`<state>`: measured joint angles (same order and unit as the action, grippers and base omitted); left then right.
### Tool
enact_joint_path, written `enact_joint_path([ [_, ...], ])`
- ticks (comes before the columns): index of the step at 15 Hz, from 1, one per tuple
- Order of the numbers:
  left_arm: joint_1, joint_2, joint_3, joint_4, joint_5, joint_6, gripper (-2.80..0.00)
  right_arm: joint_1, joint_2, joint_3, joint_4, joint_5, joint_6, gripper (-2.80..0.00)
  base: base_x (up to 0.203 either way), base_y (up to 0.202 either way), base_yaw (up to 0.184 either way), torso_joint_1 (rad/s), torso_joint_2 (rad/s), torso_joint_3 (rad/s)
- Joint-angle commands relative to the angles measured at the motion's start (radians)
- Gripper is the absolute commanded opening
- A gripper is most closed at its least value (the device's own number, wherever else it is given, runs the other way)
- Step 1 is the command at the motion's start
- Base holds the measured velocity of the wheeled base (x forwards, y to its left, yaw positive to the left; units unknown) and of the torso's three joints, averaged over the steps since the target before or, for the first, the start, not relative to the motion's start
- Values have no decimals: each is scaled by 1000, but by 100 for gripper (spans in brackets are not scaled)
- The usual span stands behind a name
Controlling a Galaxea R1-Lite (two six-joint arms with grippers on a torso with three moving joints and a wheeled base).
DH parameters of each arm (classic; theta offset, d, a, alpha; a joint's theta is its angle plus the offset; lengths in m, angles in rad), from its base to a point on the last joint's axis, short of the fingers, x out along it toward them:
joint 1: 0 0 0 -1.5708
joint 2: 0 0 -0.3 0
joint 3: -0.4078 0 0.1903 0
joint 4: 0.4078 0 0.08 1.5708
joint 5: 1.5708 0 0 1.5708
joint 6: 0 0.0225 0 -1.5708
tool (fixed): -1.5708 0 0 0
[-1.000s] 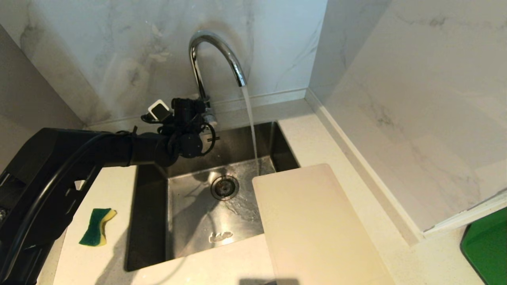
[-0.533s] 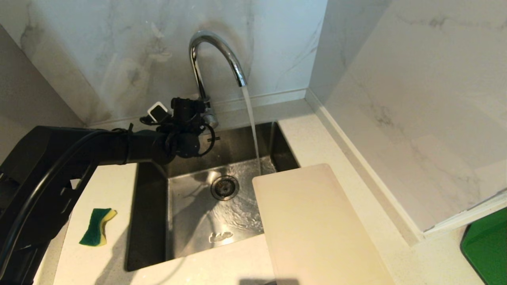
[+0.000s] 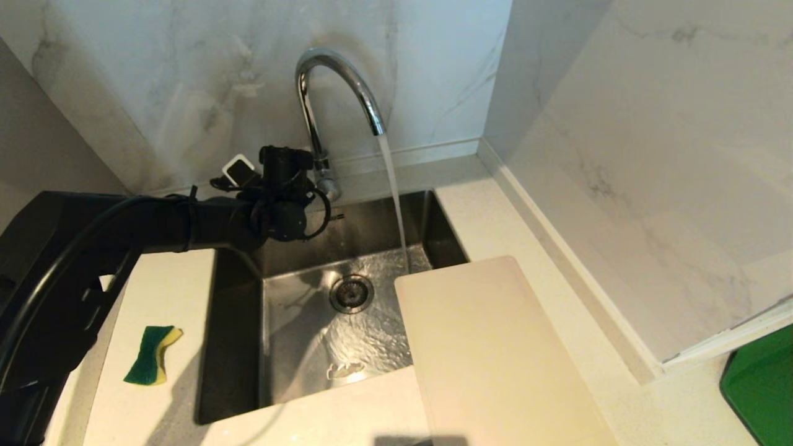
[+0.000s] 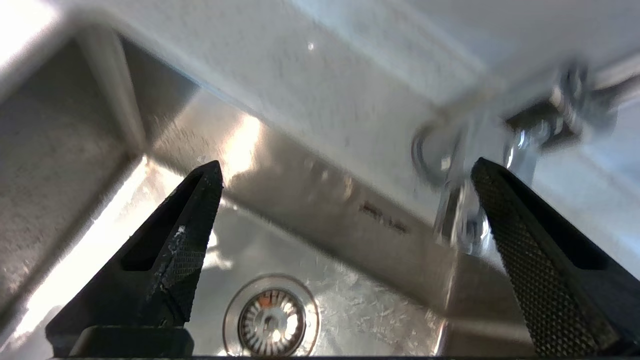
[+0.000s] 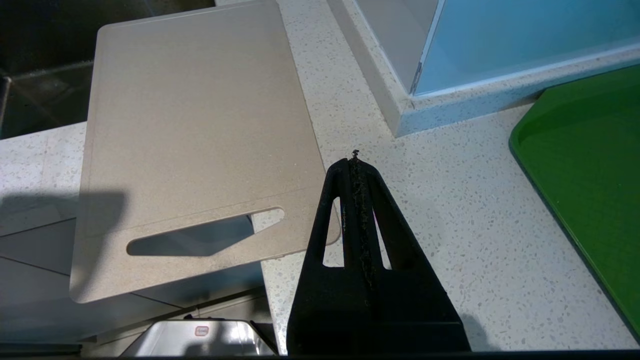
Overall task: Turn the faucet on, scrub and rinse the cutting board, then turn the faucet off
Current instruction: Turn on the tap, then pick up the cleaning cloth
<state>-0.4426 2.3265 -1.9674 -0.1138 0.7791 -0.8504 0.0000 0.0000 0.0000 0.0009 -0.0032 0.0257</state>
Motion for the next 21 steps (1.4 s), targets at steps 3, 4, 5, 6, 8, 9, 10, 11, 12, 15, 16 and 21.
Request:
enact_joint_path([
  [3, -10, -97, 0, -25, 1, 11, 0, 0, 0, 0, 0, 0, 0, -280, 0, 0, 0, 0, 0, 0],
  [4, -16, -129, 1, -26, -8, 57, 0, 0, 0, 0, -1, 0, 0, -280, 0, 0, 0, 0, 0, 0],
  [5, -19, -160, 3, -27, -14, 110, 0, 0, 0, 0, -1, 0, 0, -280, 0, 0, 0, 0, 0, 0],
  [6, -21, -190, 9, -29, -19, 155, 0, 0, 0, 0, -1, 0, 0, -280, 0, 0, 0, 0, 0, 0],
  [8, -22, -260, 14, -26, -61, 220, 0, 0, 0, 0, -1, 0, 0, -280, 0, 0, 0, 0, 0, 0],
  [9, -19, -294, 15, -16, -90, 246, 0, 0, 0, 0, 1, 0, 0, -280, 0, 0, 0, 0, 0, 0],
  [10, -15, -319, 16, -1, -107, 267, 0, 0, 0, 0, -1, 0, 0, -280, 0, 0, 0, 0, 0, 0],
  [11, -14, -348, 19, 22, -114, 279, 0, 0, 0, 0, 0, 0, 0, -280, 0, 0, 0, 0, 0, 0],
  [12, -9, -372, 27, 63, -128, 283, -280, 0, 0, 0, -1, 0, 0, -280, 0, 0, 0, 0, 0, 0],
  [15, 37, -451, 75, 163, -208, 280, -280, 0, 0, 0, -1, 0, 1, -280, 0, 0, 0, 0, 0, 0],
  [16, 57, -476, 90, 214, -228, 282, -280, 0, 0, 0, -1, 0, 0, -280, 0, 0, 0, 0, 0, 0],
  [21, 153, -587, 217, 429, -438, 282, -280, 0, 0, 0, 1, 0, 2, -280, 0, 0, 0, 0, 0, 0],
])
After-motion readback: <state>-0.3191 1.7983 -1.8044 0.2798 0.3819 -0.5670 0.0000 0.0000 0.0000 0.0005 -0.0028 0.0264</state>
